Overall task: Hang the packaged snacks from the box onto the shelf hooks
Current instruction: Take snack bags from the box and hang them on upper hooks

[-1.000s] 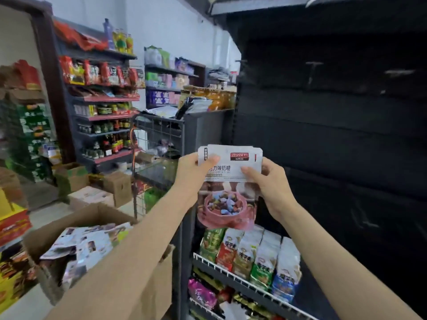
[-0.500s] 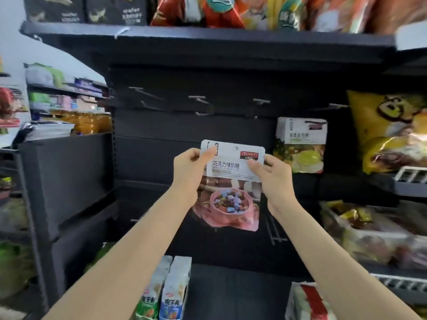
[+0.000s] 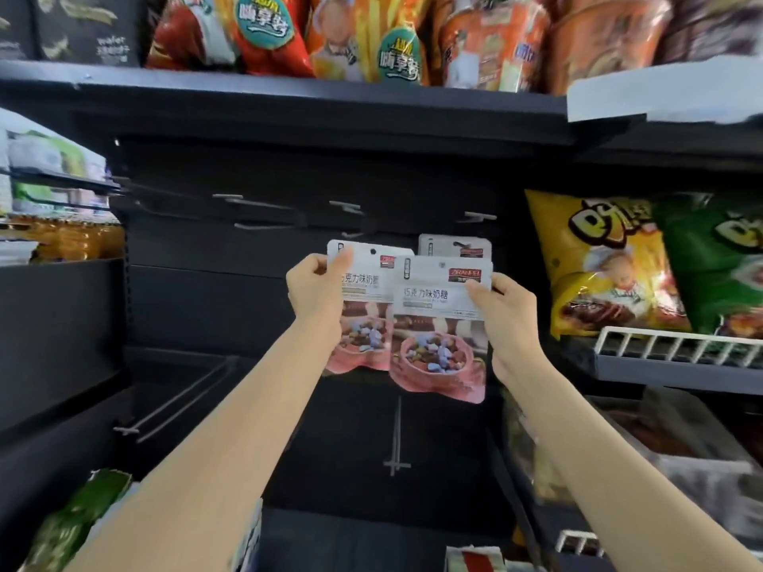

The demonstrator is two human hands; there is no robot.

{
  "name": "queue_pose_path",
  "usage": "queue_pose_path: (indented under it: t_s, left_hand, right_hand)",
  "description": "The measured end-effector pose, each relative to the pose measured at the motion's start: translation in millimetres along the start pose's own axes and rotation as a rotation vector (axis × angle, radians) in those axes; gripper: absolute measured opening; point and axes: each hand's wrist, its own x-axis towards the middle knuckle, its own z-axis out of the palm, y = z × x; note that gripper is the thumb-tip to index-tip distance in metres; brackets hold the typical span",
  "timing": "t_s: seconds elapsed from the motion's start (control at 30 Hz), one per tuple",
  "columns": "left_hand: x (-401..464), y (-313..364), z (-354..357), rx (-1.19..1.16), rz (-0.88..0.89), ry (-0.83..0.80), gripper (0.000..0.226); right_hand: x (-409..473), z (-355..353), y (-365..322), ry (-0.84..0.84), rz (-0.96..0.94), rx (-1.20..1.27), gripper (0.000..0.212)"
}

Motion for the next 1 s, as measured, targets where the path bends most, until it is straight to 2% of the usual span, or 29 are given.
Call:
queue_pose_path:
  t_s: [0.1,0.2,0.67,0.73,0.8,0.9,1.0]
  left_hand:
    - [2,2,9,0.092,0.087,-0.001,0.033]
    - [2,2,19,0.151,0.133,-0.017,0.031]
    - [0,4,41,0.379,0.447,0.007,0.031]
    - [-1,5,42,0.398,0.485,0.008,0.031]
    - [0,5,43,0.407,0.515,0.009,0.032]
    - [1,6,43,0.404,0.522,0.008,0.032]
    - [2,6,41,0.413,0.517,0.012,0.031]
  right_hand:
    - [9,-7,-1,0.067,-0.009,-0.039,0.012]
    - [24,-9,-4,0.150,-0.017,-0.084,0.022]
    - [58,-4,-4,0.310,-0.049,-0.234,0.028]
    - [62,-3,-3,0.322,-0.075,-0.274,0.026]
    - [65,1,-3,0.332,-0.116,-0.340,0.011]
    - [68,6,-2,0.336,-0.223,-0.398,0.026]
    - [74,10,5,0.286,-0.350,-0.577,0.021]
